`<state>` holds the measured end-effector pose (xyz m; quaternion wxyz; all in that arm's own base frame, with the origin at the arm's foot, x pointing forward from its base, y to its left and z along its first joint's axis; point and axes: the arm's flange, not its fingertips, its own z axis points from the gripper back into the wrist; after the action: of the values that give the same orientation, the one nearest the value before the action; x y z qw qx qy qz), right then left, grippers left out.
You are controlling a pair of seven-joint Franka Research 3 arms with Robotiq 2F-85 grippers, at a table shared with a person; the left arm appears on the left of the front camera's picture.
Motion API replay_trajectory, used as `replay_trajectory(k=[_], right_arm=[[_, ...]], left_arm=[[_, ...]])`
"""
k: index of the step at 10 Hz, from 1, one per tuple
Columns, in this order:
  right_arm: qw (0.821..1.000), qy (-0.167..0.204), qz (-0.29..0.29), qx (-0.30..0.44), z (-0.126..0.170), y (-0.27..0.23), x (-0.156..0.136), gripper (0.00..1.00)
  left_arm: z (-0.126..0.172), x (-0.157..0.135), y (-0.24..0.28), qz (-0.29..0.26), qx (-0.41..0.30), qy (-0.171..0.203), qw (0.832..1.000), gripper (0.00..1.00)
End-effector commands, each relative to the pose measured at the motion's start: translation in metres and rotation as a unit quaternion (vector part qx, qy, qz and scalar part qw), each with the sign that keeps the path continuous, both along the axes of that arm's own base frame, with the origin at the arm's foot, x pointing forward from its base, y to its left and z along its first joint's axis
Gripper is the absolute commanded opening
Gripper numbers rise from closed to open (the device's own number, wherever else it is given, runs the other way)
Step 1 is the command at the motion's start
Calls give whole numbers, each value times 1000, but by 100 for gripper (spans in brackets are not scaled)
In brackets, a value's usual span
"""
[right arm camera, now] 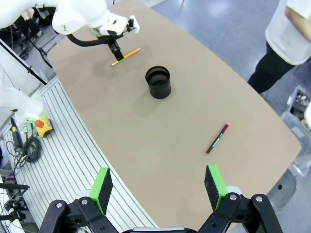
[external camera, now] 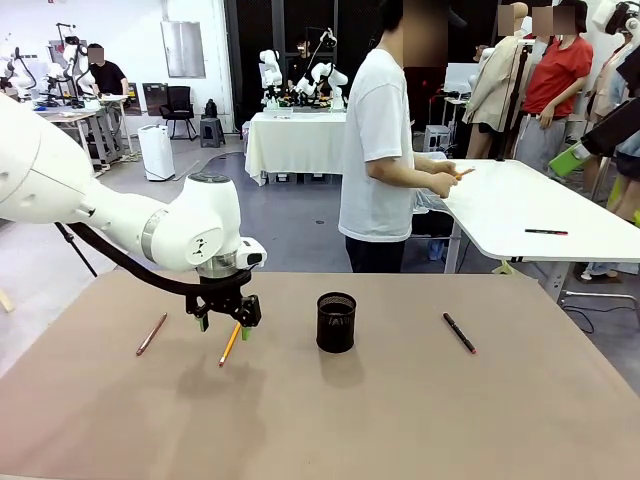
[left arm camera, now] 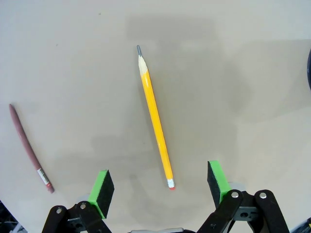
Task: Place the pens into the pen holder.
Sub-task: Pick up a writing instrument from the table and place it into the Pen holder.
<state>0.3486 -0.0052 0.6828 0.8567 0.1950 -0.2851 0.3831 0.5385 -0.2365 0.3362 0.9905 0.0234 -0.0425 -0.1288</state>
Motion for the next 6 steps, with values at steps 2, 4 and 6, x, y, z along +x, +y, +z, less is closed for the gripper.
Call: replay_trajectory(k=[2,4,6], right_arm=[[1000,1,1,7,2,2,0,100],[1000,1,1,7,2,2,0,100],[1000,1,1,7,2,2,0,100]], left_arm=[[-1,0,3,1,0,-2,1000,100],[-7,12,-2,9,3,8,1000,100],[-12,31,-4,13,-10,7,1000,100]])
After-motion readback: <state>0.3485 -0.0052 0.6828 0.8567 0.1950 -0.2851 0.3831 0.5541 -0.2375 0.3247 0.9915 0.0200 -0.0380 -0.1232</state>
